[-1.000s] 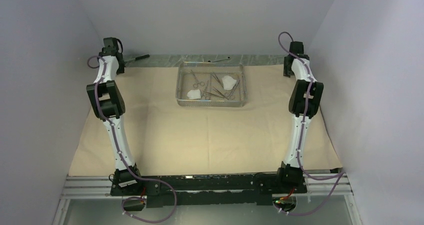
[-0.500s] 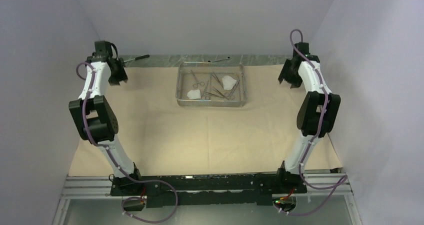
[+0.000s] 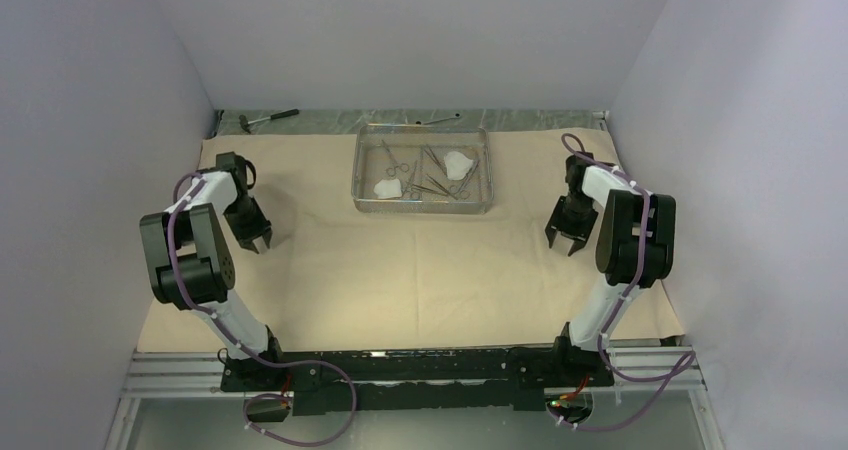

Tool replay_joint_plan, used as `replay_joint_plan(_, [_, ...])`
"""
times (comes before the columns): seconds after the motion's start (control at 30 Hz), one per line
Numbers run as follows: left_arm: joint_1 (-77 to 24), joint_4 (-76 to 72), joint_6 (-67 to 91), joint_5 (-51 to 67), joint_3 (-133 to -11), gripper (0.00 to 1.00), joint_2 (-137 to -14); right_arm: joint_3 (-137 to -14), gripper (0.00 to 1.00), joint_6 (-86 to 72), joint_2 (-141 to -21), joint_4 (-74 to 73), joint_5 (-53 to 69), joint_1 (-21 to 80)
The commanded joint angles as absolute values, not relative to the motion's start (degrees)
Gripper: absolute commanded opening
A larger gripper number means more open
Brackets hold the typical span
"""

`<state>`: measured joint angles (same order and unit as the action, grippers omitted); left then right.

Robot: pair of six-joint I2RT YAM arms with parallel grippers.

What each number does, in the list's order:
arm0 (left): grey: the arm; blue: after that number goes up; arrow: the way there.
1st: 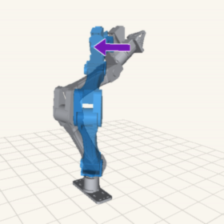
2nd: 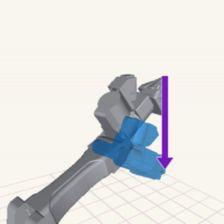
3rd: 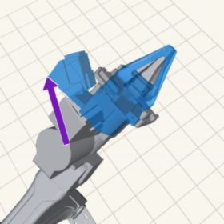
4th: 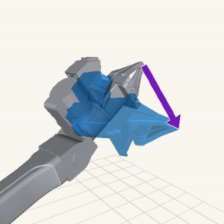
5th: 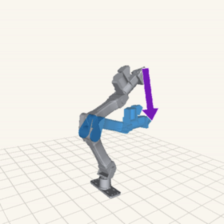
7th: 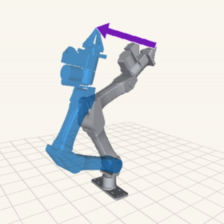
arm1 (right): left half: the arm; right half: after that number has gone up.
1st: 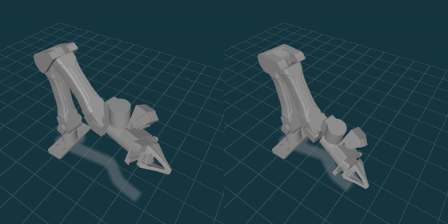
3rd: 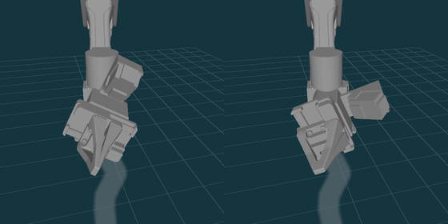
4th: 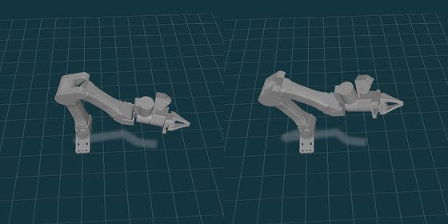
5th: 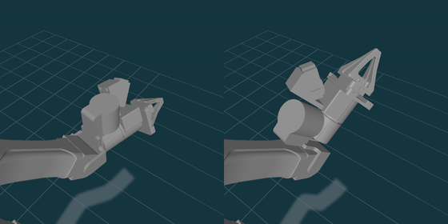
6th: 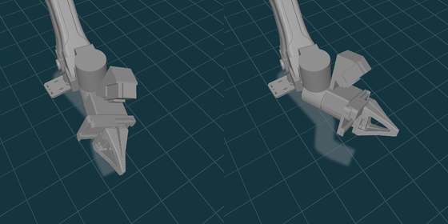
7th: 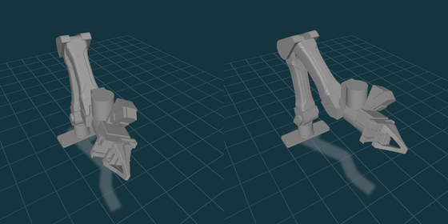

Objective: Open and lay out the surgical kit
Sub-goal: Smooth out the surgical kit at the center of the board.

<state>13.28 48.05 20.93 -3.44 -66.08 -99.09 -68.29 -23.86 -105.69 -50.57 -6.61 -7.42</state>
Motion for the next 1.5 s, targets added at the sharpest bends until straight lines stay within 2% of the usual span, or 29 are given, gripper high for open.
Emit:
replay_joint_plan(0.0, [13.97, 46.76, 25.56, -9.84, -62.49, 0.34, -98.36, -65.97, 0.52, -25.79, -103.71, -47.87, -11.05, -7.29])
replay_joint_plan(0.3, [21.18, 52.05, 30.31, -20.32, -60.71, 0.27, -99.51, -66.51, 0.51, -28.95, -105.19, -51.49, -17.95, -7.29])
replay_joint_plan(0.6, [27.54, 54.65, 33.08, -22.56, -61.26, 0.22, -101.79, -67.39, 0.52, -31.83, -105.14, -52.99, -21.00, -7.47])
replay_joint_plan(0.83, [36.46, 54.58, 35.46, -21.11, -58.98, 0.18, -100.37, -66.75, 0.52, -33.75, -104.07, -52.85, -23.08, -8.66])
replay_joint_plan(1.0, [37.10, 54.13, 35.37, -20.75, -59.66, 0.19, -99.16, -66.71, 0.52, -34.60, -103.17, -52.36, -23.40, -9.30])
replay_joint_plan(1.23, [36.54, 51.55, 31.75, -14.13, -61.30, 0.26, -90.74, -74.04, 0.52, -34.71, -100.90, -53.76, -21.30, -9.23])
replay_joint_plan(1.4, [31.93, 51.77, 27.94, -11.91, -68.77, 0.38, -83.57, -82.94, 0.56, -33.19, -98.73, -54.49, -19.19, -8.86])
replay_joint_plan(1.47, [29.82, 51.61, 25.51, -11.07, -72.09, 0.47, -82.36, -85.98, 0.58, -31.97, -98.11, -53.56, -17.67, -8.28])
